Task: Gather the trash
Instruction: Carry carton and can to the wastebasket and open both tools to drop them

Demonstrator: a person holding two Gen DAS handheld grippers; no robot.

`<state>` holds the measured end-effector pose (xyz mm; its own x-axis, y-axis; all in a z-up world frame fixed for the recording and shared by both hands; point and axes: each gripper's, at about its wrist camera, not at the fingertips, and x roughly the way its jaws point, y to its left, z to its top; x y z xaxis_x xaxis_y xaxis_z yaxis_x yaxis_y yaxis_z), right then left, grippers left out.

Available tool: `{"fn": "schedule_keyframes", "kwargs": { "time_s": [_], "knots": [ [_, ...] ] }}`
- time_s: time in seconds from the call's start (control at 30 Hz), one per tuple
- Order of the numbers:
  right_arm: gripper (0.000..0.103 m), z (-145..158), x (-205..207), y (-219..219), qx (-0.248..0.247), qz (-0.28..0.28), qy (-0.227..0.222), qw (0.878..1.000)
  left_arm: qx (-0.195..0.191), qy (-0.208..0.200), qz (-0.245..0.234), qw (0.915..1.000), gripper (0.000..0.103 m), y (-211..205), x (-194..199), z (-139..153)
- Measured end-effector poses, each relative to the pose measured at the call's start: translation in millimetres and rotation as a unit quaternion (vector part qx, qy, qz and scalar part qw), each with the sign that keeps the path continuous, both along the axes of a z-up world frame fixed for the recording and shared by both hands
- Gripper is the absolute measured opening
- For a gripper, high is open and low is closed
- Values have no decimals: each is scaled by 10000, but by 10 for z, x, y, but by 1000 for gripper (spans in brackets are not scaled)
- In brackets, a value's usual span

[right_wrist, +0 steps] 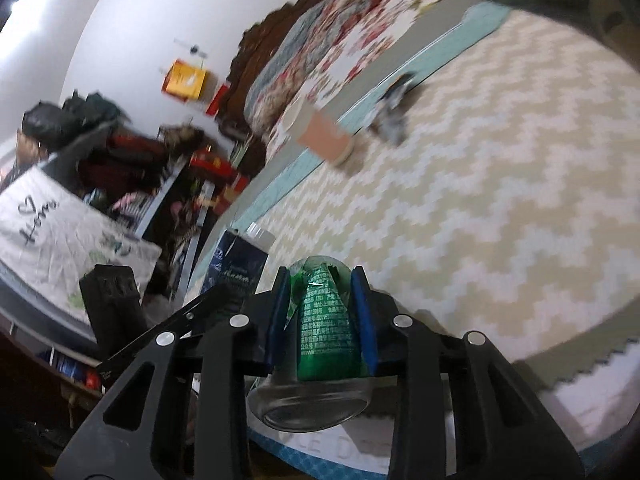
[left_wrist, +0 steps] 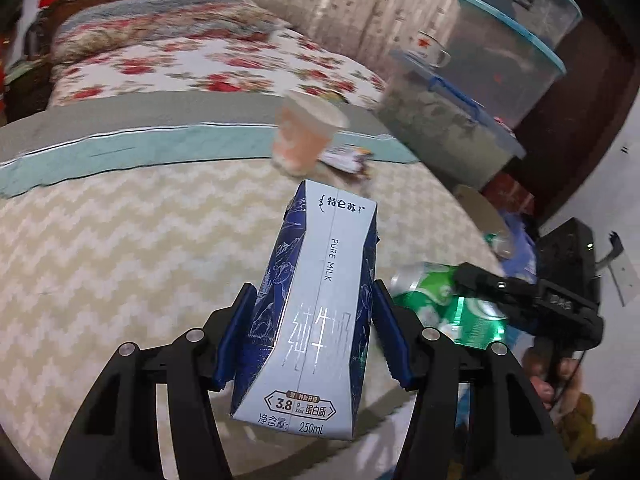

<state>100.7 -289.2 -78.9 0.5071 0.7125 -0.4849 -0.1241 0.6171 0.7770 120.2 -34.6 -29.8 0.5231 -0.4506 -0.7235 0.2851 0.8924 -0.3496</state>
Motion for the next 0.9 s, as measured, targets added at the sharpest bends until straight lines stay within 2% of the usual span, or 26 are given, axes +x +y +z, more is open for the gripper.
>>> {"fn": "schedule_keyframes", "kwargs": {
  "time_s": [0.1,0.23,0.3,0.5,0.6,0.7,0.77,0.8,0.9],
  "knots": [
    [33,14,-30,-198,-7,-206,-31,9998,-16,12,-298,9996,55,-303,89,39],
    [33,39,-106,-434,-214,-289,-111,9993,192,71,-689,9974,55,-770,178,-9],
    [34,26,-149,-506,-282,-242,-112,9992,331,127,-851,9957,55,-976,175,-72],
    [40,-60,-184,-592,-600,186,189,9978,667,171,-1002,9926,54,-1259,150,-218],
    [41,-147,-123,-580,-250,625,365,9971,872,132,-1051,9905,54,-1370,152,-270],
    [36,-215,-67,-574,80,806,420,9958,894,84,-1073,9902,53,-1434,199,-241],
    [28,-249,-68,-628,279,748,384,9961,798,66,-1182,9898,53,-1494,262,-177],
    [27,-268,-61,-694,418,609,404,9964,658,108,-1288,9894,53,-1558,316,-143],
    [26,-301,-25,-974,654,125,400,9970,667,49,-1485,9867,53,-1784,406,-101]
  ]
}}
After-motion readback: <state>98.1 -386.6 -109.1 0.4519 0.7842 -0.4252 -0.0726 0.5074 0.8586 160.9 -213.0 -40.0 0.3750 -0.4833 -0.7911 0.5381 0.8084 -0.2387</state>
